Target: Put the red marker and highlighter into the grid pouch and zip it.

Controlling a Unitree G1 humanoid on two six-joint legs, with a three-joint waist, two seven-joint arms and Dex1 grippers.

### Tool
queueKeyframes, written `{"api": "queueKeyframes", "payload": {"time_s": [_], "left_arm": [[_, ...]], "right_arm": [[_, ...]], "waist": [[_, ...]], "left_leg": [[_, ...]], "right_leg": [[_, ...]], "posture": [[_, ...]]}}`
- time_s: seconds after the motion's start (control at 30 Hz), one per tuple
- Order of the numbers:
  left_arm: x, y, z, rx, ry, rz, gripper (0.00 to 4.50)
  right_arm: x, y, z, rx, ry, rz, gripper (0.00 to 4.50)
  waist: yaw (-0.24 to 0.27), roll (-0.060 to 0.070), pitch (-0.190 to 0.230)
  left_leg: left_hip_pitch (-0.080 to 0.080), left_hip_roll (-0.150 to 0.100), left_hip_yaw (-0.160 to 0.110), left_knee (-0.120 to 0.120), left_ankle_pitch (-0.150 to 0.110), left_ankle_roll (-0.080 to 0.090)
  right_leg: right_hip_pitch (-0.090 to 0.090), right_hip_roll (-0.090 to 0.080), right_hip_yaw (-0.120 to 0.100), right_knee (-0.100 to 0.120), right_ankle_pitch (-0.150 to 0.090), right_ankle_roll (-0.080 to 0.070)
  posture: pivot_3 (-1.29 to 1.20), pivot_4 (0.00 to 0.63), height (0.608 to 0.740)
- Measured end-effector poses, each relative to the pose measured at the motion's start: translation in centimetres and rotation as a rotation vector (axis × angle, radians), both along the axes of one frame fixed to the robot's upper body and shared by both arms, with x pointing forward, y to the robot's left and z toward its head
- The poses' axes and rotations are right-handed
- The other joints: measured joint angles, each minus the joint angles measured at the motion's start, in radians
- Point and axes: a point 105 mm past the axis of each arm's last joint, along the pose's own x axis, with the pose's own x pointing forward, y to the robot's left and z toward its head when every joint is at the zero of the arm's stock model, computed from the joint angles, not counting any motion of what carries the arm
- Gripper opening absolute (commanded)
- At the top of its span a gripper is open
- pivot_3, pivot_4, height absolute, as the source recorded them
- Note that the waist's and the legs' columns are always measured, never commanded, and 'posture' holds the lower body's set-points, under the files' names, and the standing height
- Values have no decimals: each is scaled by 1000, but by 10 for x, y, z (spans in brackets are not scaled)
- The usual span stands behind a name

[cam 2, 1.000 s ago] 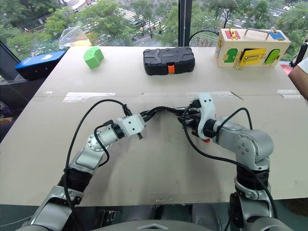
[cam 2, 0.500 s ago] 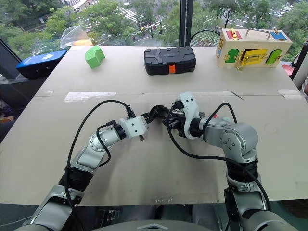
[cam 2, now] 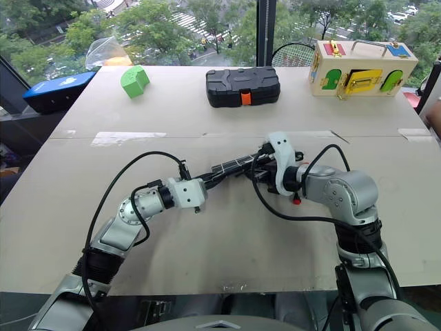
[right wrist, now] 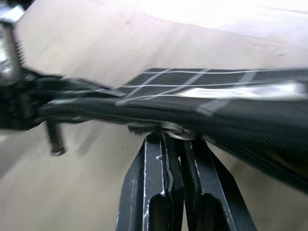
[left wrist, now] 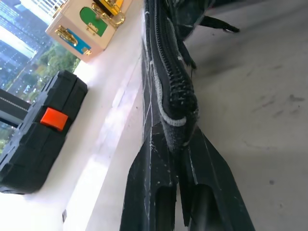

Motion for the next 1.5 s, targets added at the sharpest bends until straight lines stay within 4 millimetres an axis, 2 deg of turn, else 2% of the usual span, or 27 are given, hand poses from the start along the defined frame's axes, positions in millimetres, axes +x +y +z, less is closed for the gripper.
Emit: {"api": "queueKeyframes", "payload": {"time_s": [0.43,0.57,0.97,1.03,1.07,1.13,1.23,1.4,1.5], "left_arm": [[6,1,3,1,7,22,0],[6,-1,3,-6,10,24,0],[10,-5,6,-7,1,28,0],[10,-6,7,-13,0,27,0],[10,-6,6,-14,1,28,0],[10,-6,7,-23,2,30,0],[11,-5,7,-38,8,35,0],[14,-6,10,-63,15,37,0],[17,-4,8,-69,28,46,0]], "right_arm": [[-6,16,9,-10,-27,103,80],[-12,30,7,-13,-24,156,80],[-21,49,1,-28,-6,248,80],[-22,42,3,-37,-46,233,80],[-21,36,3,-47,-67,215,349],[-17,11,6,-46,-106,143,966],[-18,-21,10,-61,-145,47,2336],[-45,-27,31,6,-198,69,2336],[-46,-35,40,46,-225,-9,1440]], "waist": [[1,0,0],[0,0,0],[1,0,0],[4,0,0],[6,-1,0],[9,-1,0],[11,-1,0],[2,-1,-1],[3,-2,-1]], "left_leg": [[0,0,0,0,0,0],[0,0,0,0,0,0],[0,0,0,0,0,0],[-1,0,0,0,0,0],[-1,0,-1,0,0,0],[-1,-1,0,0,0,0],[-2,-1,0,0,0,0],[-1,0,1,-1,-1,1],[-1,0,1,0,-1,1]], "right_leg": [[0,0,0,0,0,0],[0,0,0,0,0,0],[-1,0,0,0,0,0],[-1,0,-1,0,0,0],[-1,-1,-1,0,0,0],[-1,-2,-1,-1,0,0],[-1,-2,-2,-1,0,0],[-1,-1,-1,-1,0,0],[0,-1,-1,-1,0,0]], "posture": [[0,150,740],[0,150,740],[0,150,740],[0,150,740],[0,150,740],[0,150,740],[0,150,740],[0,150,740],[0,150,740]]}}
